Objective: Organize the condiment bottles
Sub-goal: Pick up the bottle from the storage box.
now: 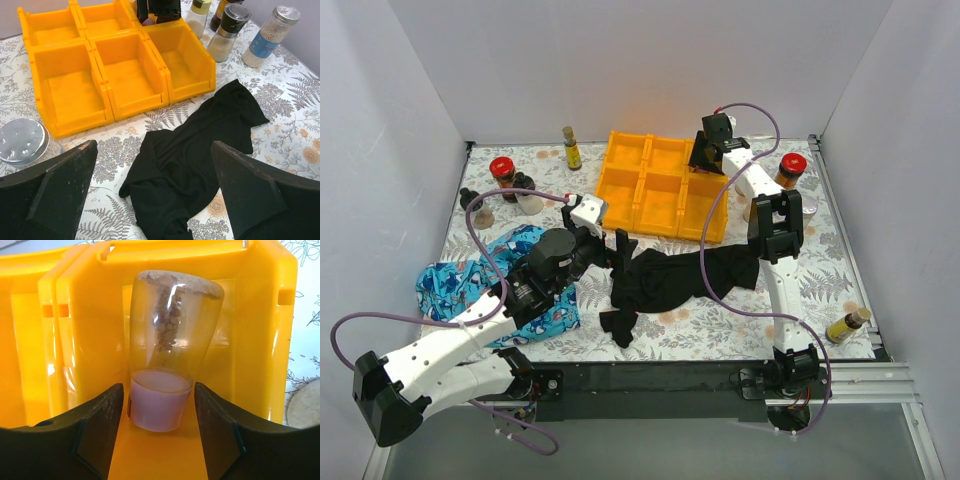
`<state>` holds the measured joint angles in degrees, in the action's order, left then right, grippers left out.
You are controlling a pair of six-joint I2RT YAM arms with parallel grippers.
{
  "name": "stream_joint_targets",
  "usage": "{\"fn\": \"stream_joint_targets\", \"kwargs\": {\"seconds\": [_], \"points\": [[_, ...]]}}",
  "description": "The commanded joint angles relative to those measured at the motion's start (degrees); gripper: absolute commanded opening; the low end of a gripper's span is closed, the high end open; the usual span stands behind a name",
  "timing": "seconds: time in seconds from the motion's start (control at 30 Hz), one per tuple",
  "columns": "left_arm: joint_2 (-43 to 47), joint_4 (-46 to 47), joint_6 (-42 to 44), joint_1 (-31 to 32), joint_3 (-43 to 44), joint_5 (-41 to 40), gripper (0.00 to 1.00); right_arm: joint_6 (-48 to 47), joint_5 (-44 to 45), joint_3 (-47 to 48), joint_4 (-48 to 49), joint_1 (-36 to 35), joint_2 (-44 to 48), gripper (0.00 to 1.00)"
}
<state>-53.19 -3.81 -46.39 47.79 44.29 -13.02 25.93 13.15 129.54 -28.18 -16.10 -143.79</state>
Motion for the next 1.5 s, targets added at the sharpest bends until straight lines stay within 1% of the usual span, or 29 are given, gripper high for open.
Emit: {"fn": "stream_joint_targets", "kwargs": {"seconds": [0.0,0.07,0.1,0.17,0.27,0.3,0.37,0.43,0.47,0.6,0.7,0.9,1.27,1.47], "points": [[1.60,1.09,0.60,0.02,-0.08,0.36,0.98,-2.55,1.35,-0.43,-6.97,0.72,-4.04,0.46],[1.68,1.18,0.60,0.02,-0.08,0.36,0.98,-3.08,1.97,-0.34,-7.23,0.72,-3.96,0.41],[1.77,1.18,0.60,0.02,-0.08,0.45,0.98,-3.26,2.23,-0.34,-7.24,0.80,-3.61,0.33],[1.86,1.09,0.60,0.02,-0.17,0.54,0.98,-3.96,2.50,-0.07,-7.24,0.72,-3.08,0.25],[1.95,1.09,0.51,0.02,-0.08,0.62,0.98,-4.40,3.28,1.06,-7.24,0.72,-2.82,0.17],[2.04,1.09,0.51,0.02,0.00,0.62,0.98,-4.49,3.38,1.33,-7.15,0.72,-2.82,0.11],[2.30,1.18,0.51,0.02,-0.08,0.62,0.98,-4.58,2.85,2.03,-6.71,0.80,-2.82,0.06],[2.56,1.18,0.51,0.02,-0.17,0.54,0.98,-4.49,2.24,1.60,-5.05,0.72,-2.03,0.05],[2.74,1.18,0.51,0.02,-0.17,0.54,0.98,-4.31,2.15,1.25,-4.60,0.72,-1.68,0.02],[3.00,1.18,0.60,0.02,-0.17,0.27,0.98,-4.57,0.75,0.11,-0.39,0.80,1.30,0.01],[3.09,1.09,0.60,0.02,-0.17,0.18,0.98,-4.75,-1.45,-2.61,5.76,0.72,4.64,0.01],[3.35,1.18,0.69,0.02,-0.17,-0.25,0.98,-5.54,-0.32,-2.53,10.16,0.72,8.43,0.01],[3.35,1.18,0.78,0.02,-0.17,-0.26,0.98,-7.30,-1.63,-3.41,11.57,0.72,11.59,0.01],[2.83,1.53,-0.71,0.02,0.00,-1.30,0.98,-8.36,-3.82,-6.04,9.65,0.72,17.48,0.01]]}}
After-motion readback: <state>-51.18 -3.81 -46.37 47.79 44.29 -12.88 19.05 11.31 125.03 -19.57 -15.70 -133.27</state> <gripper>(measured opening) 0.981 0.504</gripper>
